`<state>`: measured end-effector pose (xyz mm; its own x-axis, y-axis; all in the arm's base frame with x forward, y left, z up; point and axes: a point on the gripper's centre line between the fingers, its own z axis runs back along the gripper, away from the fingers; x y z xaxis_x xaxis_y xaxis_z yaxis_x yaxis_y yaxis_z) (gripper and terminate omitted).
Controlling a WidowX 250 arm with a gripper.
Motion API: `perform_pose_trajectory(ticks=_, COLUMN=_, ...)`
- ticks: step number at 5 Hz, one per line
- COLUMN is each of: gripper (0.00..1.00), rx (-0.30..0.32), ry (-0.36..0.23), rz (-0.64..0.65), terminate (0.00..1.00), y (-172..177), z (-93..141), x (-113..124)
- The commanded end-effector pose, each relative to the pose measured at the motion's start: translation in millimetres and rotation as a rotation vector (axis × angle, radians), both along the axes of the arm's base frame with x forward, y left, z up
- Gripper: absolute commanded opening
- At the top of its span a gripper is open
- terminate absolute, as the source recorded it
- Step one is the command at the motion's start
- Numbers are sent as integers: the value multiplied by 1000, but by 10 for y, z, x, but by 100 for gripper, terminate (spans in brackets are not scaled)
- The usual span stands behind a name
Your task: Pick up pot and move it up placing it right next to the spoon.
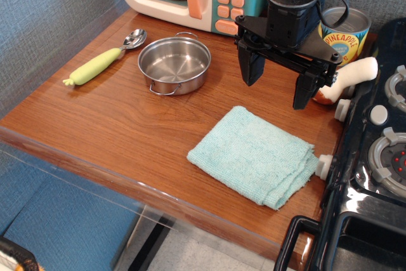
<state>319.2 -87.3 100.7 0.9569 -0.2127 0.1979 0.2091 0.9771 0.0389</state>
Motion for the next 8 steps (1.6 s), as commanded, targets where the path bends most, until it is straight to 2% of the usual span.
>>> perform_pose_trajectory(ticks=1, gripper=100, rx=0, ry=0, rz=0, terminate=0, y=0, z=0, x=0)
perform_pose_trajectory(ticks=3, gripper=100, rx=0, ry=37, rz=147, terminate=0, y=582, z=-65, x=383)
perform_pose_trajectory(ticks=4, gripper=100, rx=23, ry=49, rz=202, terminate=0, y=849, z=-97, x=557)
perform_pose_trajectory(ticks=6, gripper=100, rx=106, ry=100, rz=241, terminate=0, y=1224, z=-345, x=632)
perform_pose_trajectory(ticks=8, gripper=100, rx=107, ry=131, rz=271, terminate=0, y=1340, z=-575, x=678)
